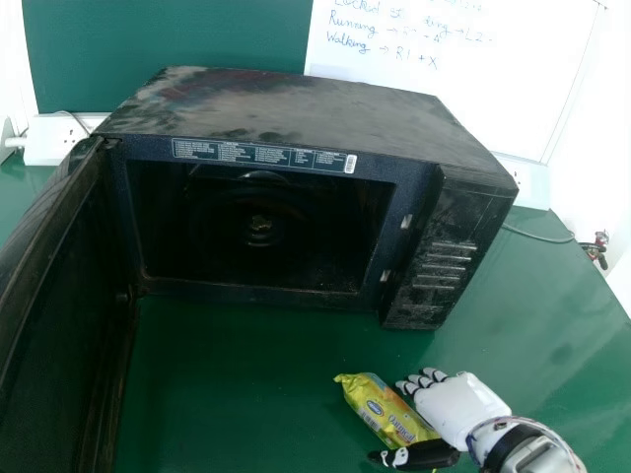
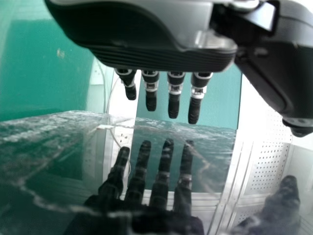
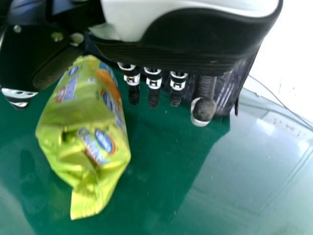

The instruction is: Put biscuit inside oven

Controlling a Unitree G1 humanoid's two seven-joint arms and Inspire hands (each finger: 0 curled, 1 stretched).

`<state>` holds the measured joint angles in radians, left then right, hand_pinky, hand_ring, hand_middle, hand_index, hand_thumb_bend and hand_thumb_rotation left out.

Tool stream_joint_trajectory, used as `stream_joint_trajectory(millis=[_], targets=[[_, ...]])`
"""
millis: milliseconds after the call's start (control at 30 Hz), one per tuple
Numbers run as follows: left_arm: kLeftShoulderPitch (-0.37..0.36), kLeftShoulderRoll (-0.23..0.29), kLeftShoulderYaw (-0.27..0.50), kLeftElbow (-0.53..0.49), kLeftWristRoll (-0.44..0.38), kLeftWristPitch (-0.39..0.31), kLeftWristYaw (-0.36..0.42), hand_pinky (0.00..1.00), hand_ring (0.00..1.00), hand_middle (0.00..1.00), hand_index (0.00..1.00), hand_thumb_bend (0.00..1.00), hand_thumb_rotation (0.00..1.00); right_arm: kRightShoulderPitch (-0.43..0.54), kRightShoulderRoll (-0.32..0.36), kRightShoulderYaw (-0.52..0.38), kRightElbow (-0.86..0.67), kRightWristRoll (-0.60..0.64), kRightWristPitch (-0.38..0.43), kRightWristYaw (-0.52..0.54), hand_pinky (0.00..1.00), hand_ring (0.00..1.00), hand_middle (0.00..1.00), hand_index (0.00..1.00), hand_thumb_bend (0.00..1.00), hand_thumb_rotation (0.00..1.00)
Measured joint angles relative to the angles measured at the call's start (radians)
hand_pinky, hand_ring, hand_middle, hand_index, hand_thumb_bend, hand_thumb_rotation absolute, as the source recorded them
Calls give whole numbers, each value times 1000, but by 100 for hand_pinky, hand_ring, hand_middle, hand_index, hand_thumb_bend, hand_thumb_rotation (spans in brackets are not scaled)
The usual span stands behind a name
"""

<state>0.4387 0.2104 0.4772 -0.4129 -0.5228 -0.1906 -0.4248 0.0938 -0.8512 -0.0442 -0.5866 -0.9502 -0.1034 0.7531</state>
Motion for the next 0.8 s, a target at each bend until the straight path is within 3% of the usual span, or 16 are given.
stream_joint_trajectory(millis=[500,800], targets=[[-1,5,3,4,2,-16,-18,29,71,78,80,100,100,18,27,31,31,-77,-16,-89,0,100,100,100,95,89],[-2,5,3,6,15,-35,-22,29,72,79,80,100,100,25,47,45,52,-122,-16,-145,0,100,100,100,87,70]])
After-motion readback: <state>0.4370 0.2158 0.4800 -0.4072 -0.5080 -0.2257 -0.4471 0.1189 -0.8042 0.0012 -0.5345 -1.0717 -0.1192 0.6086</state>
